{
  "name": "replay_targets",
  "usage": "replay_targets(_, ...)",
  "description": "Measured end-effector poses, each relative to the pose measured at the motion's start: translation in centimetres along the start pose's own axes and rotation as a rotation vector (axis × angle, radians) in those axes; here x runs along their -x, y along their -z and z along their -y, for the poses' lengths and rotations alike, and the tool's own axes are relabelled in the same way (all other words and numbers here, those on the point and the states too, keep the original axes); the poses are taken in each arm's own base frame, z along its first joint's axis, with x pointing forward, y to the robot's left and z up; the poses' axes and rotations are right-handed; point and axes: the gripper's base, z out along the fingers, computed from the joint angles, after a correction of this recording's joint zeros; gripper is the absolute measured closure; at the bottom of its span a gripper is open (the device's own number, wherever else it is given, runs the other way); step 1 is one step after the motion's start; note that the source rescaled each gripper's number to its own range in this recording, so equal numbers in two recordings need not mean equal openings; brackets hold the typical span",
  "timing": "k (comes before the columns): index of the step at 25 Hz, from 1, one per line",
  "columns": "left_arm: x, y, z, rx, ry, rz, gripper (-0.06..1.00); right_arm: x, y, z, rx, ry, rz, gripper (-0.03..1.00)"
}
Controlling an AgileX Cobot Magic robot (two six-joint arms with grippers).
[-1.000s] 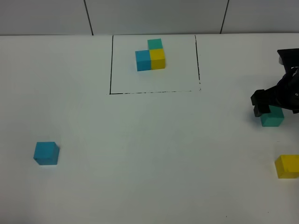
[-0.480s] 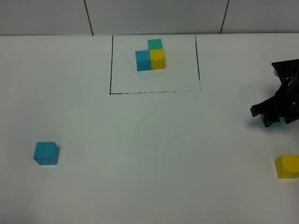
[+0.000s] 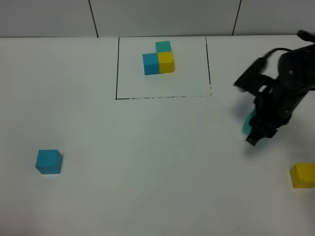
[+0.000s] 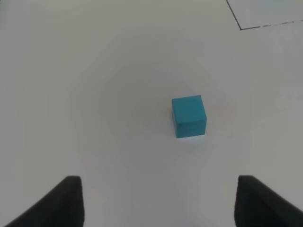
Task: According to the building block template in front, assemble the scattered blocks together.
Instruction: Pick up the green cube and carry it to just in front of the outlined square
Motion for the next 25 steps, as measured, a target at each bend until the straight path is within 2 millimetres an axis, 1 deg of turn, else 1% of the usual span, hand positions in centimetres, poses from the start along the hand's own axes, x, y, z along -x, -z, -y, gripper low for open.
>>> replay_targets(1,0.0,0.0,0.0,0.0,0.0,0.0,0.41,1.3,0.6,-0.9,0.007,0.115,0.011,0.95)
replay_targets(3,0.0,0.0,0.0,0.0,0.0,0.0,0.41,4.0,1.8,-2.4,0.013,0.276,0.031,0.95)
replay_targets(4,0.0,0.0,0.0,0.001,0.0,0.0,0.41,5.0,2.1,-3.0,0.023,0.333,0.025,0.95)
replay_targets(6,0.0,0.0,0.0,0.001,0.0,0.0,0.41,6.8,2.6,-3.6,0.035,0.41,0.016,0.95)
replay_targets(9,0.0,0.0,0.0,0.001,0.0,0.0,0.41,9.1,2.1,-4.2,0.05,0.511,0.004,0.95)
replay_targets(13,0.0,0.0,0.0,0.001,0.0,0.0,0.41,11.7,1.7,-4.6,0.059,0.613,0.037,0.95)
replay_targets(17,0.0,0.0,0.0,0.001,0.0,0.0,0.41,13.8,1.1,-4.4,0.077,0.639,0.062,0.95)
replay_targets(19,0.0,0.0,0.0,0.001,0.0,0.0,0.41,14.6,0.5,-4.1,0.083,0.645,0.056,0.95)
replay_targets(23,0.0,0.0,0.0,0.001,0.0,0.0,0.41,15.4,-0.9,-3.9,0.107,0.638,0.048,0.95)
replay_targets(25,0.0,0.0,0.0,0.001,0.001,0.0,0.41,15.5,-1.5,-3.6,0.117,0.632,0.048,0.95)
